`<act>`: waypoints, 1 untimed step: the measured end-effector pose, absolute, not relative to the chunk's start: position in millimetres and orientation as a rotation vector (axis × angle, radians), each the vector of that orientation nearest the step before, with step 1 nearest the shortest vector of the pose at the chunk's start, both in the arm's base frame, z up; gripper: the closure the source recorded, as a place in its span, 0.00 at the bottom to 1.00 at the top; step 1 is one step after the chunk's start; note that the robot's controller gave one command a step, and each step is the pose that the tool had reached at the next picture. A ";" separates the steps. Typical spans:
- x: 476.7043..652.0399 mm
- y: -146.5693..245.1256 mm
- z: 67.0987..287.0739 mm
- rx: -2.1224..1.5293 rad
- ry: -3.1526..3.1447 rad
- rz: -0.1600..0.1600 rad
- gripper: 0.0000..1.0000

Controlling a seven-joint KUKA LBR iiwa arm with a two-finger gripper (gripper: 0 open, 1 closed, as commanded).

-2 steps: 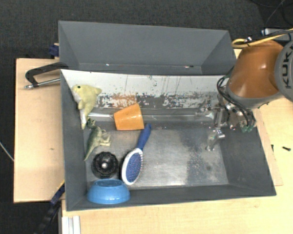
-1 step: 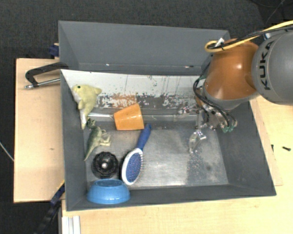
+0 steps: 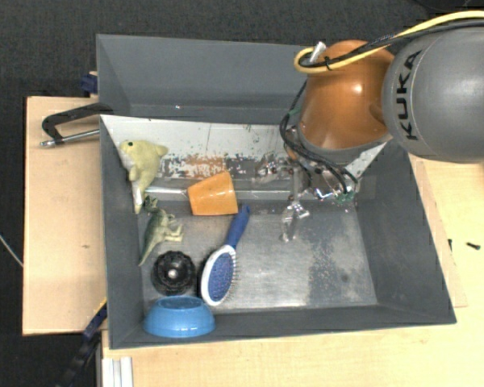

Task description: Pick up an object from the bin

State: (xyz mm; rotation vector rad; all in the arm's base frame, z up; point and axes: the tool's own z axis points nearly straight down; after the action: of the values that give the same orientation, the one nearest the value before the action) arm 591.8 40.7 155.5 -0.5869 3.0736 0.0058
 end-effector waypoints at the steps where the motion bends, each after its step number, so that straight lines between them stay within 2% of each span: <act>1: 578.9 85.1 88.7 -1.025 2.974 -0.007 0.00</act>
Offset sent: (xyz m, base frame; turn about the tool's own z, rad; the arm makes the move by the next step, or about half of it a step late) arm -0.0151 0.0466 -0.0741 -0.2878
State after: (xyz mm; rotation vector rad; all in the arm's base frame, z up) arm 578.9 85.1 88.7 -1.0252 2.9736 -0.0068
